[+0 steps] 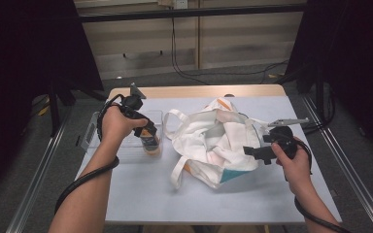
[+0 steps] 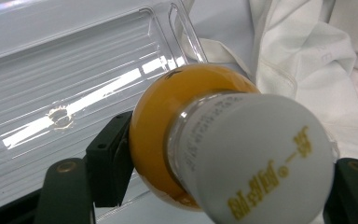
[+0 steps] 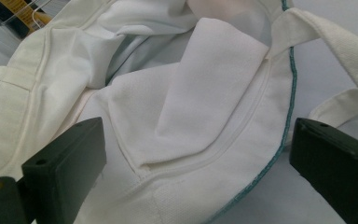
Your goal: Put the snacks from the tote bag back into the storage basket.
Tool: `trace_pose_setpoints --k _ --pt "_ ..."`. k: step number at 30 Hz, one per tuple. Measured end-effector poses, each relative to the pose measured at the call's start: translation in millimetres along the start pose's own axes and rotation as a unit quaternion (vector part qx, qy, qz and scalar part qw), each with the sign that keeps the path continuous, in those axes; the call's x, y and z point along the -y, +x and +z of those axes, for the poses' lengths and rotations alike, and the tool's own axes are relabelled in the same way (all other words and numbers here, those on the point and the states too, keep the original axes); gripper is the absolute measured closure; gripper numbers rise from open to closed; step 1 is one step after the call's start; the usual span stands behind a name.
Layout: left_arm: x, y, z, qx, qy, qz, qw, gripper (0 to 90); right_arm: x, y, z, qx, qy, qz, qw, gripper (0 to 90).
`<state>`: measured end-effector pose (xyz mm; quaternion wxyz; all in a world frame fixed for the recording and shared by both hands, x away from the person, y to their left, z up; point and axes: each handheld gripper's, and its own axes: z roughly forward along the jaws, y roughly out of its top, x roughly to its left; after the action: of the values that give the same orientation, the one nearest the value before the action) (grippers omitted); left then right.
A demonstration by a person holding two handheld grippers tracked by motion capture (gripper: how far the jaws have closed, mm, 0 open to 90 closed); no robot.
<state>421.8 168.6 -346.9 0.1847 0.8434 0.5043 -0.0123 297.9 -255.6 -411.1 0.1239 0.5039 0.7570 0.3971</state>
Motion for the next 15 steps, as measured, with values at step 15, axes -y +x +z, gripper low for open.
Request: trace_pose_setpoints --k 15 --pt "4.7 -1.5 8.2 -0.003 -0.011 0.01 0.9999 29.8 -0.4 0.8 0.7 -0.001 0.0 -0.005 1.0 3.5"
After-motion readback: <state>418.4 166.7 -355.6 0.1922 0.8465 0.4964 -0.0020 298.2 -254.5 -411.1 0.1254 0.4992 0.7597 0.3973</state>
